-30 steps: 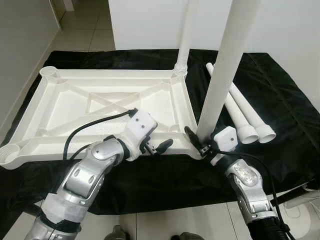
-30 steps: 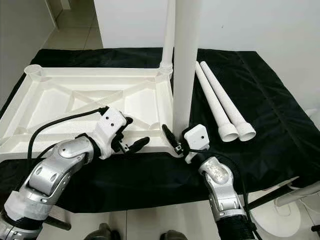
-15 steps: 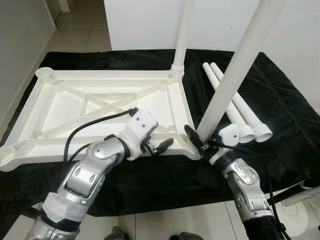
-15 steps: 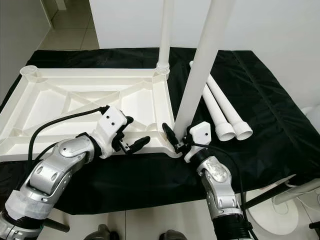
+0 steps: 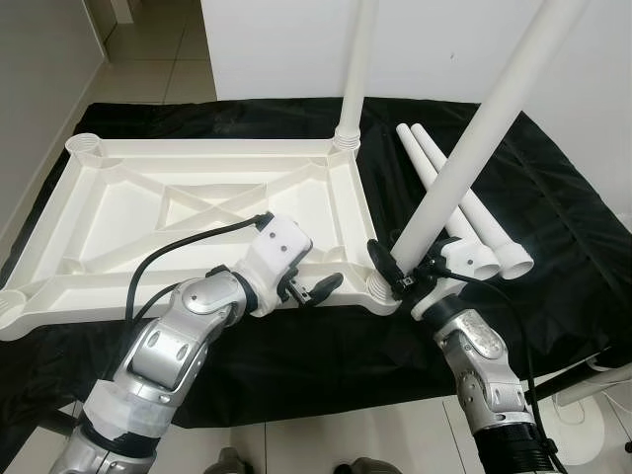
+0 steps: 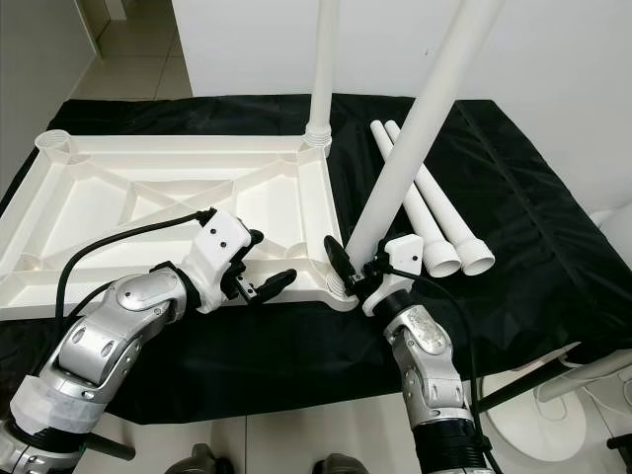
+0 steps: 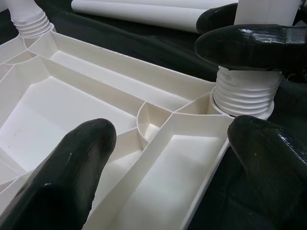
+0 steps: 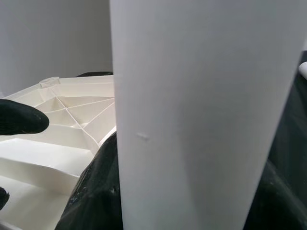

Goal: Building children table

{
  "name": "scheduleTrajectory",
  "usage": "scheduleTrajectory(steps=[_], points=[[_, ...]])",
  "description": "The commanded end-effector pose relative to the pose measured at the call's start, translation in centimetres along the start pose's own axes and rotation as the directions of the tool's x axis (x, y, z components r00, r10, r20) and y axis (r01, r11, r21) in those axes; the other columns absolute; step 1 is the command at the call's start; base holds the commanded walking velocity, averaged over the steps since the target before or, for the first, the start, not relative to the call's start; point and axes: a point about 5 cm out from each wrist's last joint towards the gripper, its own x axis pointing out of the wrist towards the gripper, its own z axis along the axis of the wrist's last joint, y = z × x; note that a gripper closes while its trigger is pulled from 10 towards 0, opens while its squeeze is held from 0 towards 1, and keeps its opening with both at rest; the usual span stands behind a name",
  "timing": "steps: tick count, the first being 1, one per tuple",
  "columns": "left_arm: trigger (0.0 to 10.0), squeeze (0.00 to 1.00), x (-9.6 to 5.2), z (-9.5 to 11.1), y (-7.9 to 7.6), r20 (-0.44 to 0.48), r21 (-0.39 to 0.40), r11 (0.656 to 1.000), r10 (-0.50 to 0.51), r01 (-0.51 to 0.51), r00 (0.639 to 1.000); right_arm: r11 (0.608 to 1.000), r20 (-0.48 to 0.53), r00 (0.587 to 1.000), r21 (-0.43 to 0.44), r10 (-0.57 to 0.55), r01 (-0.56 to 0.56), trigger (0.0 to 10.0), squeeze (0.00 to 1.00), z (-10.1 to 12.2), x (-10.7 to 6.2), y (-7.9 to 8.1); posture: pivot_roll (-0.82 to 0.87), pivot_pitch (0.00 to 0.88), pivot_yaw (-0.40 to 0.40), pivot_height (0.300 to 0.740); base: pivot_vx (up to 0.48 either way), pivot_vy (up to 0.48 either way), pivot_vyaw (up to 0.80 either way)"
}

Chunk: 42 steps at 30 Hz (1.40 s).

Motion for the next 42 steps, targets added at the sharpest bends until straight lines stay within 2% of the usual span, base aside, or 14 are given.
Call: scheduleTrajectory(steps=[1,4,6,9,11,13,16,20,27,32,33,34,36,42], points=[[10.0,0.0,0.0,0.5,0.1,0.006,0.015,1.0,0.005,-0.005,1.0,0.999,-0.161,0.987,0.029,-0.016,0.021,10.0,0.0,-3.3,-1.1,0.3,-0.05,0.064,0.007,0.74,0.0,0.0,0.0],[10.0,0.0,0.0,0.5,0.2,0.005,0.016,1.0,0.006,-0.006,1.0,0.998,-0.108,0.994,-0.06,0.022,-0.029,10.0,0.0,-3.0,-1.5,0.8,-0.05,0.064,0.009,0.74,0.0,0.0,0.0],[10.0,0.0,0.0,0.5,0.2,0.005,0.016,1.0,0.006,-0.006,1.0,0.997,-0.103,0.994,-0.07,0.027,-0.034,10.0,0.0,-3.0,-1.6,0.9,-0.05,0.064,0.009,0.74,0.0,0.0,0.0],[10.0,0.0,-0.1,0.5,0.2,0.005,0.019,1.0,0.008,-0.008,1.0,0.985,-0.086,0.995,-0.164,0.049,-0.062,10.0,0.0,-3.0,-2.1,1.2,-0.04,0.066,0.01,0.74,0.0,0.0,0.0],[10.0,0.0,-0.1,0.5,0.2,0.005,0.019,1.0,0.008,-0.008,1.0,0.985,-0.086,0.995,-0.164,0.049,-0.062,10.0,0.0,-3.0,-2.1,1.2,-0.04,0.066,0.01,0.74,0.0,0.0,0.0],[10.0,0.0,-0.1,0.6,0.3,0.004,0.022,1.0,0.011,-0.011,1.0,0.972,-0.091,0.993,-0.219,0.071,-0.089,10.0,0.0,-3.4,-2.9,1.6,-0.04,0.067,0.013,0.74,0.0,0.0,0.0],[10.0,0.0,-0.1,0.7,0.4,0.004,0.023,1.0,0.012,-0.012,1.0,0.964,-0.097,0.992,-0.248,0.075,-0.097,10.0,0.0,-3.7,-3.3,1.7,-0.04,0.067,0.019,0.74,0.0,0.0,0.0],[10.0,0.0,-0.1,0.7,0.5,0.004,0.025,1.0,0.011,-0.011,1.0,0.957,-0.106,0.991,-0.271,0.077,-0.103,10.0,0.0,-3.8,-3.4,1.7,-0.05,0.068,0.021,0.74,0.0,0.0,0.0],[10.0,0.0,-0.1,0.8,0.5,0.004,0.03,1.0,0.007,-0.007,1.0,0.918,-0.14,0.98,-0.352,0.139,-0.18,10.0,0.0,-3.9,-3.1,2.2,-0.05,0.068,0.026,0.74,0.0,0.0,0.0],[10.0,0.0,-0.1,0.8,0.5,0.003,0.031,0.999,0.006,-0.007,1.0,0.939,-0.142,0.978,-0.29,0.152,-0.187,10.0,0.0,-3.8,-2.9,2.2,-0.04,0.069,0.024,0.74,0.0,0.0,0.0],[10.0,0.0,-0.1,0.8,0.6,0.003,0.032,0.999,0.008,-0.008,1.0,0.966,-0.128,0.983,-0.206,0.133,-0.157,10.0,0.0,-3.8,-2.8,2.0,-0.04,0.068,0.02,0.74,0.0,0.0,0.0],[10.0,0.0,-0.1,0.8,0.6,0.003,0.032,0.999,0.008,-0.008,1.0,0.966,-0.128,0.983,-0.206,0.133,-0.157,10.0,0.0,-3.8,-2.8,2.0,-0.04,0.068,0.02,0.74,0.0,0.0,0.0],[10.0,0.0,-0.2,0.9,0.6,0.003,0.031,0.999,0.013,-0.013,1.0,0.991,-0.105,0.991,-0.101,0.078,-0.089,10.0,0.0,-4.2,-3.1,1.5,-0.04,0.066,0.016,0.74,0.0,0.0,0.0],[10.0,0.0,-0.2,0.9,0.6,0.003,0.031,0.999,0.017,-0.018,1.0,0.999,-0.107,0.994,-0.044,0.023,-0.028,10.0,0.0,-5.1,-3.8,1.1,-0.04,0.066,0.015,0.74,0.0,0.0,0.0]])
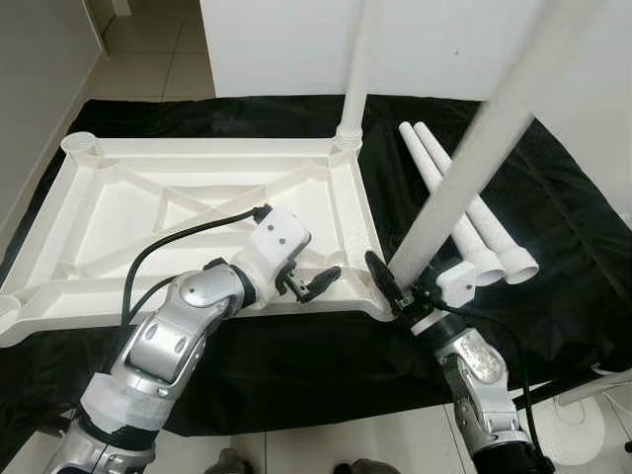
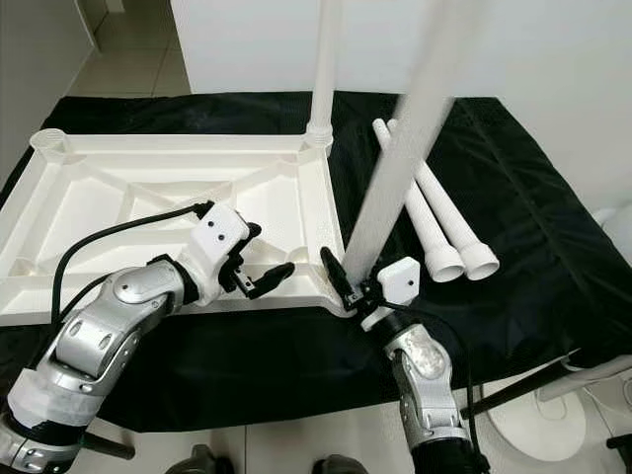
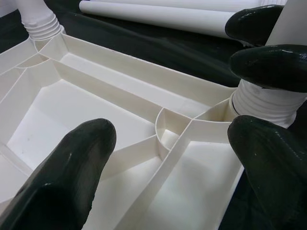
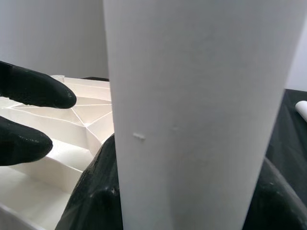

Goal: Building children table

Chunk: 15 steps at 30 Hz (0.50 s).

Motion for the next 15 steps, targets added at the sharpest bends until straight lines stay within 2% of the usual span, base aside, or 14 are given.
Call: scheduleTrajectory(steps=[1,9,10,12,15], points=[[10.0,0.0,-0.2,0.3,0.1,0.004,0.013,1.0,0.006,-0.006,1.0,0.994,-0.199,0.98,0.104,-0.011,0.032,10.0,0.0,-3.9,-2.2,0.8,-0.04,0.066,0.015,0.74,0.0,0.0,0.0],[10.0,0.0,-0.1,0.4,0.1,0.006,0.016,1.0,0.002,-0.002,1.0,0.997,-0.196,0.981,0.08,-0.002,0.018,10.0,0.0,-3.8,-2.4,1.2,-0.04,0.066,0.022,0.74,0.0,0.0,0.0],[10.0,0.0,-0.1,0.5,0.1,0.007,0.017,1.0,0.0,0.0,1.0,0.999,-0.229,0.973,0.049,0.022,-0.011,10.0,0.0,-3.6,-1.8,1.1,-0.04,0.066,0.022,0.74,0.0,0.0,0.0],[10.0,0.0,-0.1,0.5,0.1,0.007,0.017,1.0,0.0,0.0,1.0,0.999,-0.229,0.973,0.049,0.022,-0.011,10.0,0.0,-3.6,-1.8,1.1,-0.04,0.066,0.022,0.74,0.0,0.0,0.0],[10.0,0.0,-0.1,0.5,0.2,0.006,0.02,1.0,0.0,0.0,1.0,0.998,-0.288,0.956,0.012,0.056,-0.055,10.0,0.0,-3.8,-1.5,0.8,-0.05,0.064,0.023,0.74,0.0,0.0,0.0]])
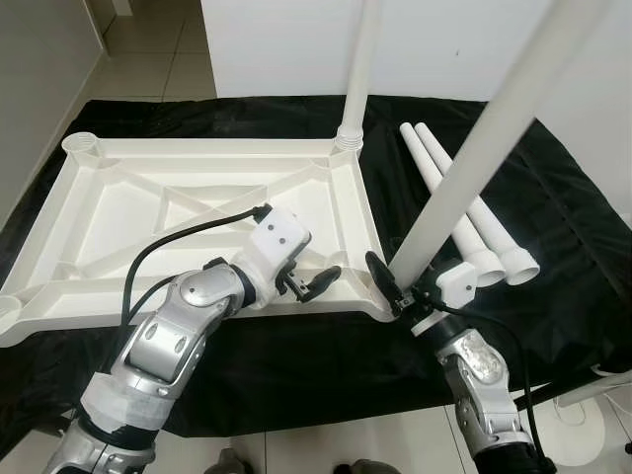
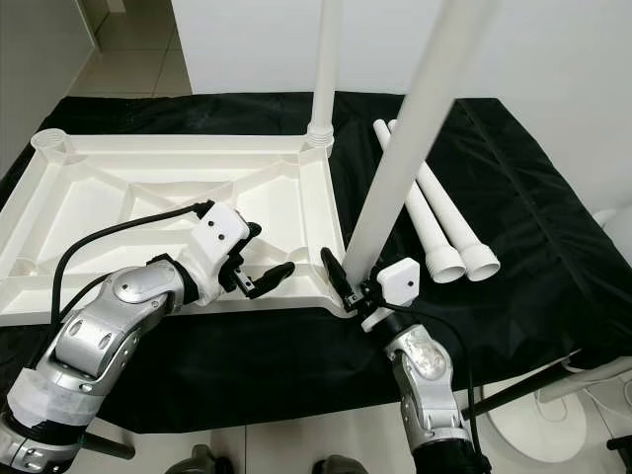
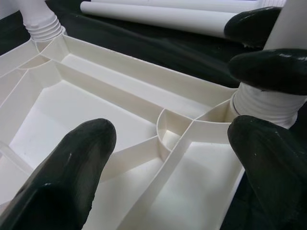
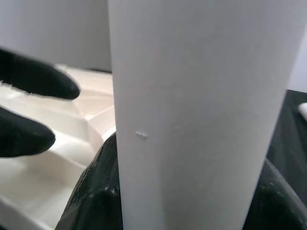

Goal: Building children table

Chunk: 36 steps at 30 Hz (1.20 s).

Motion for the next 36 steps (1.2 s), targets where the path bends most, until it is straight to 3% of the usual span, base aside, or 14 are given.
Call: scheduleTrajectory(steps=[1,9,20,23,25,36], points=[[10.0,0.0,-0.1,0.4,0.2,0.005,0.017,1.0,0.001,-0.001,1.0,0.998,-0.272,0.961,0.041,0.055,-0.046,10.0,0.0,-4.2,-1.7,1.1,-0.05,0.064,0.023,0.74,0.0,0.0,0.0],[10.0,0.0,-0.1,0.5,0.2,0.008,0.016,1.0,0.007,-0.007,1.0,0.989,-0.35,0.925,0.045,0.147,-0.14,10.0,0.0,-4.4,-1.4,1.0,-0.04,0.06,0.014,0.74,0.0,0.0,0.0],[10.0,0.0,-0.2,0.5,0.3,0.009,0.015,1.0,0.016,-0.016,1.0,0.989,-0.323,0.935,0.05,0.145,-0.136,10.0,0.0,-4.3,-1.6,0.9,-0.04,0.06,0.011,0.74,0.0,0.0,0.0],[10.0,0.0,-0.2,0.5,0.4,0.009,0.019,1.0,0.017,-0.017,1.0,0.986,-0.258,0.964,0.165,0.07,-0.027,10.0,0.0,-3.9,-1.7,0.7,-0.04,0.061,0.016,0.74,0.0,0.0,0.0],[10.0,0.0,-0.2,0.5,0.4,0.009,0.019,1.0,0.016,-0.017,1.0,0.983,-0.267,0.963,0.183,0.044,0.006,10.0,0.0,-4.0,-1.7,0.5,-0.04,0.061,0.019,0.74,0.0,0.0,0.0],[10.0,0.0,-0.2,0.6,0.3,0.01,0.025,1.0,0.008,-0.008,1.0,0.981,-0.331,0.944,0.18,-0.009,0.072,10.0,0.0,-4.6,-1.5,-0.3,-0.04,0.058,0.023,0.74,0.0,0.0,0.0]])
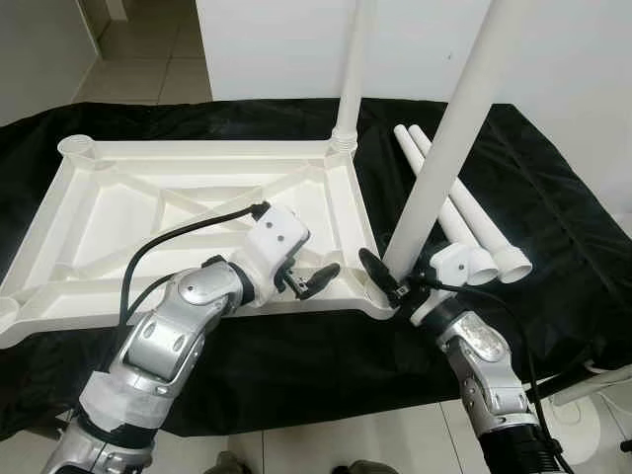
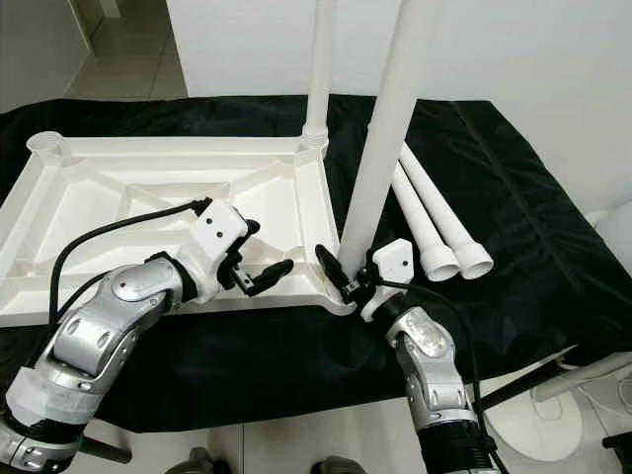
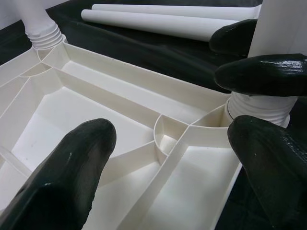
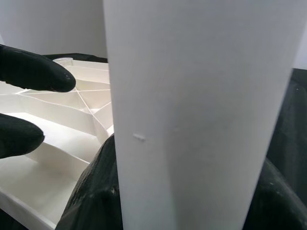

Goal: Building children table

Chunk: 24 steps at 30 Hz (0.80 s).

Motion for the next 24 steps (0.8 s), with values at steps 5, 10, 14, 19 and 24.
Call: scheduleTrajectory(steps=[5,10,14,19,24], points=[[10.0,0.0,-0.1,0.5,0.1,0.006,0.022,1.0,0.001,-0.001,1.0,0.993,-0.257,0.965,0.093,-0.044,0.07,10.0,0.0,-4.9,-1.9,0.3,-0.04,0.059,0.019,0.74,0.0,0.0,0.0],[10.0,0.0,-0.1,0.5,0.0,0.008,0.019,1.0,0.002,-0.002,1.0,0.994,-0.207,0.975,0.064,-0.077,0.092,10.0,0.0,-4.7,-2.1,0.7,-0.04,0.061,0.012,0.74,0.0,0.0,0.0],[10.0,0.0,-0.1,0.5,-0.1,0.01,0.017,1.0,0.007,-0.007,1.0,0.977,-0.173,0.964,0.044,-0.2,0.211,10.0,0.0,-4.5,-2.0,0.7,-0.03,0.063,0.008,0.74,0.0,0.0,0.0],[10.0,0.0,-0.1,0.5,-0.2,0.012,0.011,1.0,0.011,-0.011,1.0,0.899,-0.18,0.884,0.002,-0.431,0.438,10.0,0.0,-4.9,-1.9,0.0,-0.03,0.064,0.001,0.74,0.0,0.0,0.0],[10.0,0.0,-0.1,0.5,-0.2,0.013,0.011,1.0,0.012,-0.012,1.0,0.876,-0.186,0.86,-0.002,-0.475,0.483,10.0,0.0,-5.0,-1.8,-0.3,-0.03,0.064,0.001,0.74,0.0,0.0,0.0]])
